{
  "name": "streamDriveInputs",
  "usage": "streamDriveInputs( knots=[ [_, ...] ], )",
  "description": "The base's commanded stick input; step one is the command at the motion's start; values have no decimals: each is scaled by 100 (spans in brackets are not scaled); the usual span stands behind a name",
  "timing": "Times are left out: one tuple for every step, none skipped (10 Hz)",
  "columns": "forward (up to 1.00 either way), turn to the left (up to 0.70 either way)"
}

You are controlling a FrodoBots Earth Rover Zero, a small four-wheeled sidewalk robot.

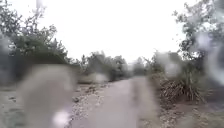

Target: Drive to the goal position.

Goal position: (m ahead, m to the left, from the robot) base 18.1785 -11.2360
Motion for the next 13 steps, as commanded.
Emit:
streamDriveInputs(
  knots=[
    [45,0],
    [45,0],
    [45,0],
    [45,0],
    [45,0],
    [45,0],
    [45,0],
    [45,0],
    [45,0],
    [45,0],
    [45,0],
    [45,0],
    [45,0]
  ],
)
